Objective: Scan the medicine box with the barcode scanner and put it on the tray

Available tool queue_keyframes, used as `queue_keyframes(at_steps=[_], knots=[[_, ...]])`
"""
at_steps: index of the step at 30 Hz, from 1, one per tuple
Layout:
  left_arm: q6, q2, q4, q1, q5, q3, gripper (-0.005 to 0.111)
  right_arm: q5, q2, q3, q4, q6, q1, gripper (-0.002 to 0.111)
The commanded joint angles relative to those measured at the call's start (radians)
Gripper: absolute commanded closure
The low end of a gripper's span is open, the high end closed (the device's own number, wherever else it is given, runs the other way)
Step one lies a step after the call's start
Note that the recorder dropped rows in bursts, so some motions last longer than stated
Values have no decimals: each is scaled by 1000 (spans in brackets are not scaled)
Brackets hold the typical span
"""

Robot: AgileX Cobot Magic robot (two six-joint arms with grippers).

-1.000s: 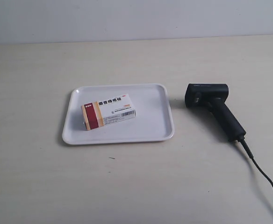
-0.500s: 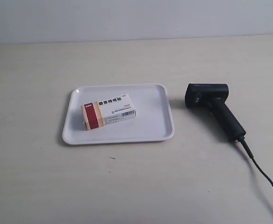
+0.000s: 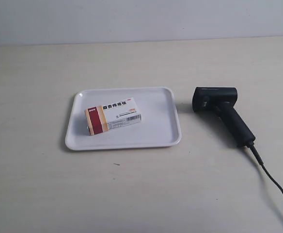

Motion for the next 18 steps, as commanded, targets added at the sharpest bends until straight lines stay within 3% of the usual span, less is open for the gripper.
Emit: queue_keyframes(at_steps=[1, 18], knots=[[-8, -6, 0, -2, -1, 0, 104, -2, -6, 4, -6, -5, 2, 108], [-8, -6, 0, -2, -1, 0, 104, 11, -6, 4, -1, -5, 2, 108]])
